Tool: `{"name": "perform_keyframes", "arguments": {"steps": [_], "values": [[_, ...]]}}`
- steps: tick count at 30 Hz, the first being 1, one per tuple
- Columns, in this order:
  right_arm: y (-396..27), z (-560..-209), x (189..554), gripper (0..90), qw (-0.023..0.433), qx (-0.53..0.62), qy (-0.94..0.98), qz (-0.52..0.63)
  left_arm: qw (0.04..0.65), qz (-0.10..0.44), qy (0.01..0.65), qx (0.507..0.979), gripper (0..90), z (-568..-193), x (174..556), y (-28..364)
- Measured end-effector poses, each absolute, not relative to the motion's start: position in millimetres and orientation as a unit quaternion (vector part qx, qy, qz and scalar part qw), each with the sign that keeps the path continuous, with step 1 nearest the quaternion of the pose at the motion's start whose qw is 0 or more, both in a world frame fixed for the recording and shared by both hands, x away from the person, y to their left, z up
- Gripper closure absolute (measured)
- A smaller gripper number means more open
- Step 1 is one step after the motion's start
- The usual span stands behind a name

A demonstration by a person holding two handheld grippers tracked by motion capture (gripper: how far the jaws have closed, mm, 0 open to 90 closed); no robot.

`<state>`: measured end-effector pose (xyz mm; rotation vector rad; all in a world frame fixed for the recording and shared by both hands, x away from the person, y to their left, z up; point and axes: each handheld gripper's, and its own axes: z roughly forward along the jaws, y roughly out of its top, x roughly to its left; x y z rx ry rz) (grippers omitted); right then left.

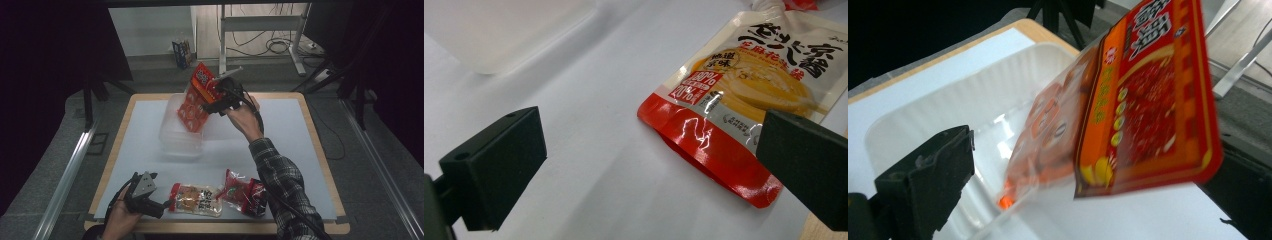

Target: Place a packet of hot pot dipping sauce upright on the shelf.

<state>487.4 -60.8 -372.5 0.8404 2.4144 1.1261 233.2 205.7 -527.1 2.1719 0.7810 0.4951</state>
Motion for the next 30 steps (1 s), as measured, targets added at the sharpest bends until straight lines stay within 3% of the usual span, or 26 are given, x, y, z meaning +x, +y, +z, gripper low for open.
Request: {"name": "perform_keyframes", "arguments": {"steps": [30], "values": [[-103.1, -418.1, 413.7, 0.0, 0.122, 0.268, 0.858, 0.420, 0.379, 0.196, 0.304, 0.852, 0.0, -527.2, 232.9, 205.0]]}}
